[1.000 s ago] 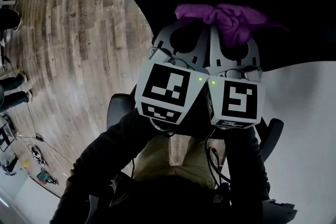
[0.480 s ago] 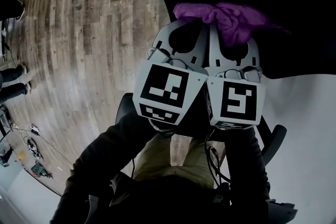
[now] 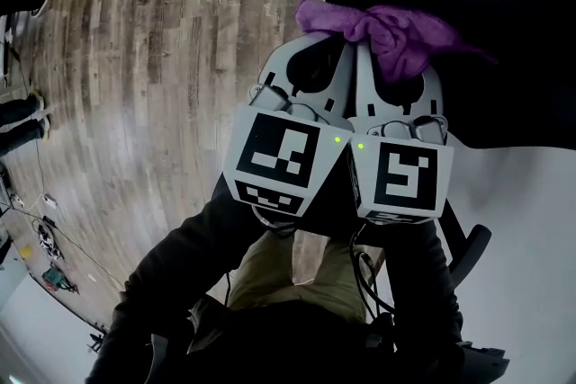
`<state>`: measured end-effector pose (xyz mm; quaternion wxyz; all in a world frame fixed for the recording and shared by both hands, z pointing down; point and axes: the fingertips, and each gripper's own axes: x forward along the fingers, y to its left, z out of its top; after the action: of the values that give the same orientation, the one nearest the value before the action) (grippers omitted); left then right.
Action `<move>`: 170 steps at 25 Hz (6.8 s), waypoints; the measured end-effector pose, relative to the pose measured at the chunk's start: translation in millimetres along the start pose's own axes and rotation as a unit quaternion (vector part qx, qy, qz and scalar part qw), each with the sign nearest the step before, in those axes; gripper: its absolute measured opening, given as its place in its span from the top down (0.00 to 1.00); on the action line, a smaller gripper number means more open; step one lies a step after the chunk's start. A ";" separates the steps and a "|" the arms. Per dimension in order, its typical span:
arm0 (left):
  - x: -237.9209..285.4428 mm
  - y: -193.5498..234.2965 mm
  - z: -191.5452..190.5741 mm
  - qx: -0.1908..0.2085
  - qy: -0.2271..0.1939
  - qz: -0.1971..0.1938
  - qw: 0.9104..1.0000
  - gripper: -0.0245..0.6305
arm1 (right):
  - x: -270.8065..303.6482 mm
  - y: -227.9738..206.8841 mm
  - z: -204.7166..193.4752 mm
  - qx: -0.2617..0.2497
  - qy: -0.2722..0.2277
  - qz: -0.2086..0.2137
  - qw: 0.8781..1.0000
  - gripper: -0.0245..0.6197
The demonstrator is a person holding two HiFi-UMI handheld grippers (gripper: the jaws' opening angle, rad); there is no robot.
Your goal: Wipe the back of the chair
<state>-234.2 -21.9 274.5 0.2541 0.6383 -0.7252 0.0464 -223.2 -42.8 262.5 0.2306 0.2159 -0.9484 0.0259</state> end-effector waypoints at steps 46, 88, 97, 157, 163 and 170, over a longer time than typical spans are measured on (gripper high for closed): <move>-11.6 15.4 -38.9 -0.021 0.026 0.023 0.999 0.96 | 4.7 28.8 -31.0 0.013 0.027 0.038 0.999 0.86; 50.8 -136.1 -29.9 0.035 0.053 -0.035 0.997 0.97 | -82.6 -108.3 -63.2 0.068 0.020 -0.023 0.997 0.86; 75.5 -184.6 -31.3 0.046 0.058 -0.058 0.996 0.97 | -107.8 -154.4 -78.1 0.080 0.022 -0.047 0.995 0.86; 149.7 -385.7 -55.8 0.085 0.057 -0.159 0.982 0.97 | -228.9 -318.5 -147.6 0.092 0.012 -0.145 0.985 0.86; 148.5 -382.5 -71.8 0.082 0.066 -0.158 0.982 0.97 | -227.2 -311.6 -163.4 0.095 0.023 -0.143 0.985 0.86; 148.3 -378.7 -83.3 0.078 0.075 -0.158 0.982 0.97 | -224.4 -306.5 -173.9 0.101 0.033 -0.143 0.984 0.86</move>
<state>142.8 -191.5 312.8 0.2616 0.7571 -0.5884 0.1101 159.7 -205.2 301.5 0.2405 0.3702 -0.8922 0.0953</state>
